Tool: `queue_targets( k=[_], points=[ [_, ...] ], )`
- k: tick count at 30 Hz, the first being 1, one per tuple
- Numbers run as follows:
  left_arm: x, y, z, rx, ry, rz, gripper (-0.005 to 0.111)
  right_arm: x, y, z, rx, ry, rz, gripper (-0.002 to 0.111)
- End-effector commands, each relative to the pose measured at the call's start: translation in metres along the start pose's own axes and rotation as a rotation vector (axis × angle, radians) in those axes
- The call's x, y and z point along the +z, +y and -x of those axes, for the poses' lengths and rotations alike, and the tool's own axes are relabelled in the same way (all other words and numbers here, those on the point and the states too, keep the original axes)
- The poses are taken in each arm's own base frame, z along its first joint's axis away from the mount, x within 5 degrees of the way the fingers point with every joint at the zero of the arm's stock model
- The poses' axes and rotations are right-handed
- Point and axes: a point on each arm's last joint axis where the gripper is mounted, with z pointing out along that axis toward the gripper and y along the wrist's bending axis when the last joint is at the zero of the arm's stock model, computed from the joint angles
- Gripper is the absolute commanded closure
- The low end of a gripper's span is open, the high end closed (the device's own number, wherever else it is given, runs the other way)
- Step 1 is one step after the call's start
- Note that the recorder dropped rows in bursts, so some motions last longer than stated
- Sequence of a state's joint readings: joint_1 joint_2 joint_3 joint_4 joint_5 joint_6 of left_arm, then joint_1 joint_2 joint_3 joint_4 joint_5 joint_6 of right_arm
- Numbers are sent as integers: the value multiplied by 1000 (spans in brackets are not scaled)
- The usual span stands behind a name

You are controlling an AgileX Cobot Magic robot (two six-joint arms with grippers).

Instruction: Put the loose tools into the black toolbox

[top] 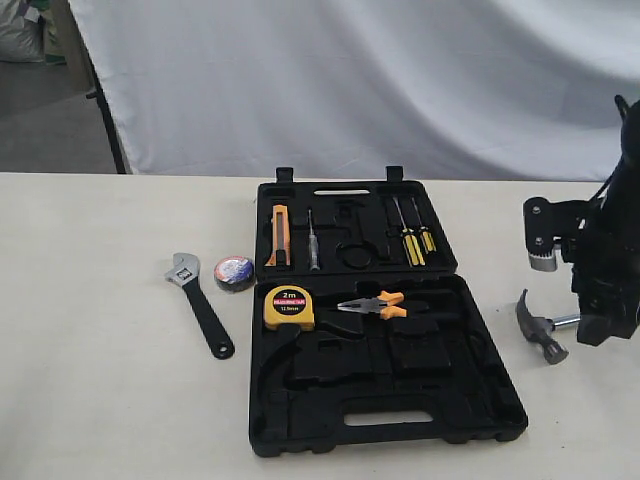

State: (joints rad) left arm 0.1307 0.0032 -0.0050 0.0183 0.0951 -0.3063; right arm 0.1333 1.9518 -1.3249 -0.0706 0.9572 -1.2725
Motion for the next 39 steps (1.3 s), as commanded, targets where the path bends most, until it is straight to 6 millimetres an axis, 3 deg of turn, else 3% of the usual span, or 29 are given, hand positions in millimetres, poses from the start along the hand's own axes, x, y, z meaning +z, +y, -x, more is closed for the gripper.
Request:
queue_targets(
  k=[1, 7, 9, 13, 19, 22, 25, 26, 31, 39],
  points=[
    [0, 1, 2, 0, -20, 21, 106, 20, -3, 0, -54, 18, 24, 39],
    [0, 1, 2, 0, -20, 21, 106, 50, -17, 6, -147, -1, -79, 39],
    [0, 1, 2, 0, -20, 21, 106, 58, -19, 7, -153, -5, -90, 44],
    [0, 1, 2, 0, -20, 21, 106, 60, -18, 11, -125, -45, -75, 47],
    [0, 1, 2, 0, -20, 21, 106, 58, -12, 42, -210, -131, -92, 48],
    [0, 1, 2, 0, -20, 21, 106, 57, -8, 52, -220, -156, -91, 71],
    [0, 1, 2, 0, -20, 21, 106, 57, -7, 54, -191, -181, -78, 109],
    [0, 1, 2, 0, -20, 21, 106, 57, -7, 55, -189, -183, -78, 109],
    [0, 1, 2, 0, -20, 21, 106, 38, -9, 51, -164, -190, -111, 109],
    [0, 1, 2, 0, -20, 21, 106, -13, -8, 48, -106, -229, -213, 109]
  ],
)
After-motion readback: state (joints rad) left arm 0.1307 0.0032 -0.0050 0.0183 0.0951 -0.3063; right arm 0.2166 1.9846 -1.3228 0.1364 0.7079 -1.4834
